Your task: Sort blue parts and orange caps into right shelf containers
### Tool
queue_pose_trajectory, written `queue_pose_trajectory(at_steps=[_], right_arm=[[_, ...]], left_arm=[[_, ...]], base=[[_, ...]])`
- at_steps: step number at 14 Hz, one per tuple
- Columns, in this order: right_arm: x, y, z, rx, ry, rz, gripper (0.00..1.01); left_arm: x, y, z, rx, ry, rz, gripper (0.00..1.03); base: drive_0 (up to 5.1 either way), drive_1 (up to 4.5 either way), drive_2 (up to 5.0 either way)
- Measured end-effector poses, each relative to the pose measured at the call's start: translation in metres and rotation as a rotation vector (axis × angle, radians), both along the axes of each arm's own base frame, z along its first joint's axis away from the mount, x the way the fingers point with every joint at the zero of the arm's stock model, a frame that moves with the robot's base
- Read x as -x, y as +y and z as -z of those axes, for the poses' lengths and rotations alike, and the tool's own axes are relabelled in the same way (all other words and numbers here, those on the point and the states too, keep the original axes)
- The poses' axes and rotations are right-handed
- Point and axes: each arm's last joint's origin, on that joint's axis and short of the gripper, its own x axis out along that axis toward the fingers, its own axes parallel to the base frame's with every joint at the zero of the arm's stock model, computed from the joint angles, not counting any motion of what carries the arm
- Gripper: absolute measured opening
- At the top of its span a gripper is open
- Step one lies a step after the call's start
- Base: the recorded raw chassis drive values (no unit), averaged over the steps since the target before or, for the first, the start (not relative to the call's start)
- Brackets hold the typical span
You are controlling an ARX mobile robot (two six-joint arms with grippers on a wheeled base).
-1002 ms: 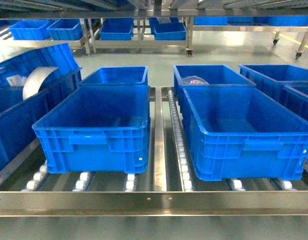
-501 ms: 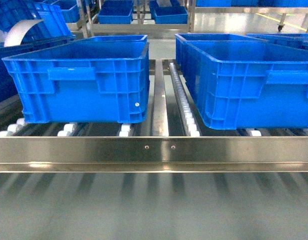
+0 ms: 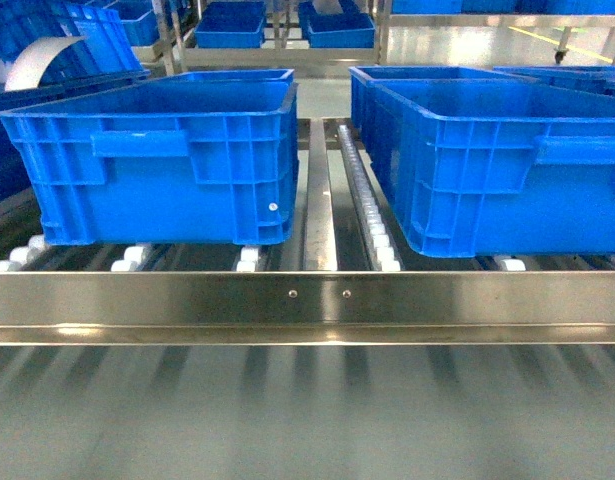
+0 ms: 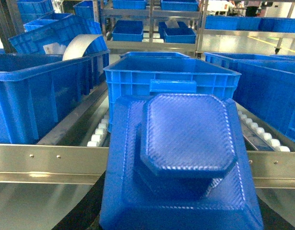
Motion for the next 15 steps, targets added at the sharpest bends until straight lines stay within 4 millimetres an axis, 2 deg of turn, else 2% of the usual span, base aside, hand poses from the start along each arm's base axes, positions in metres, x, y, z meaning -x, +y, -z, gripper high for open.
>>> queue_pose_trajectory(at_steps=[15], right_arm=[[0.0000, 0.0000, -0.0004, 0.000, -0.004, 0.000, 0.43]], left_arm=[[0.0000, 0.0000, 0.0001, 0.000, 0.001, 0.000, 0.42]], base=[[0.0, 4.14, -4.1]])
